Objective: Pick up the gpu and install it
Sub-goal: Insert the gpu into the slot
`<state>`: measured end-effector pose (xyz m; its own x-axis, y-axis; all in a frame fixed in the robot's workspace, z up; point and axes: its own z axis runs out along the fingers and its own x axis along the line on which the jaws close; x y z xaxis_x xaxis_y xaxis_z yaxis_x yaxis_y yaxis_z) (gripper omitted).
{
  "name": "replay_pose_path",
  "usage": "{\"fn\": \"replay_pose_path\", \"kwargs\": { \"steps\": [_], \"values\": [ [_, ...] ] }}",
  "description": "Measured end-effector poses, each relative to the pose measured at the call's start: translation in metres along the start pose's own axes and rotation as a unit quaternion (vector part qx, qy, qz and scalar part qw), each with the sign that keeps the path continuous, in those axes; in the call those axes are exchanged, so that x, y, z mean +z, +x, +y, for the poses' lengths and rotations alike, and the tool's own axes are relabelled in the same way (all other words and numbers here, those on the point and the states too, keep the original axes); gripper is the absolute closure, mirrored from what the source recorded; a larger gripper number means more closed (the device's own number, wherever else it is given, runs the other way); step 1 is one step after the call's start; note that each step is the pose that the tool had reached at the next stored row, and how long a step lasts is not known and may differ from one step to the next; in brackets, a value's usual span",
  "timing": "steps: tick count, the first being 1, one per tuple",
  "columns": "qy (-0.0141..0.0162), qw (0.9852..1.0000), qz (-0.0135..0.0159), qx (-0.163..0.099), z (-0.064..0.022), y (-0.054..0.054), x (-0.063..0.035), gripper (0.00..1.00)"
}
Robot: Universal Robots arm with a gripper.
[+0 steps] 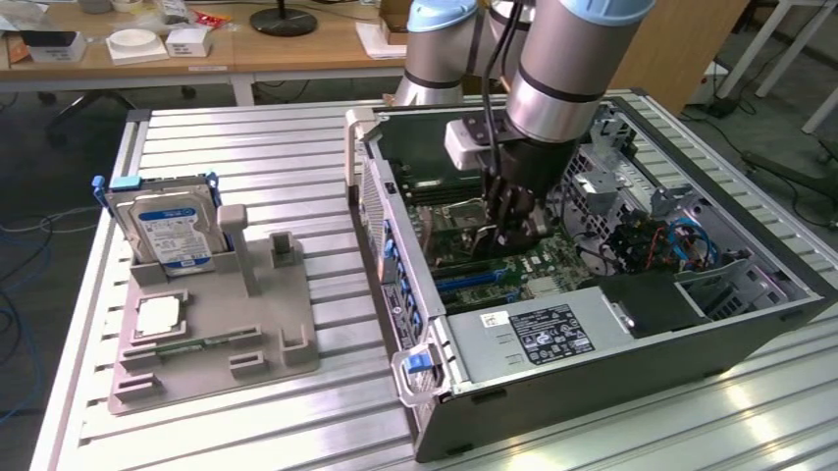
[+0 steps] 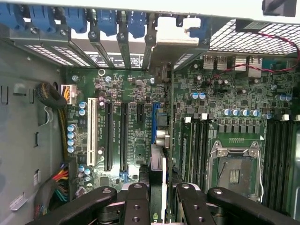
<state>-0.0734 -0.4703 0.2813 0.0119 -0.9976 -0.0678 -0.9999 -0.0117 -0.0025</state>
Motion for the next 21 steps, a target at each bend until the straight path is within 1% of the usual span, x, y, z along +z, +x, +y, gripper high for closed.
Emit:
{"fn": "replay_pose_path", "kwargs": {
  "steps": [21],
  "values": [
    [-0.0006, 1.0000, 0.0000, 0.000, 0.0058, 0.001, 0.0130, 0.73]
  ]
}}
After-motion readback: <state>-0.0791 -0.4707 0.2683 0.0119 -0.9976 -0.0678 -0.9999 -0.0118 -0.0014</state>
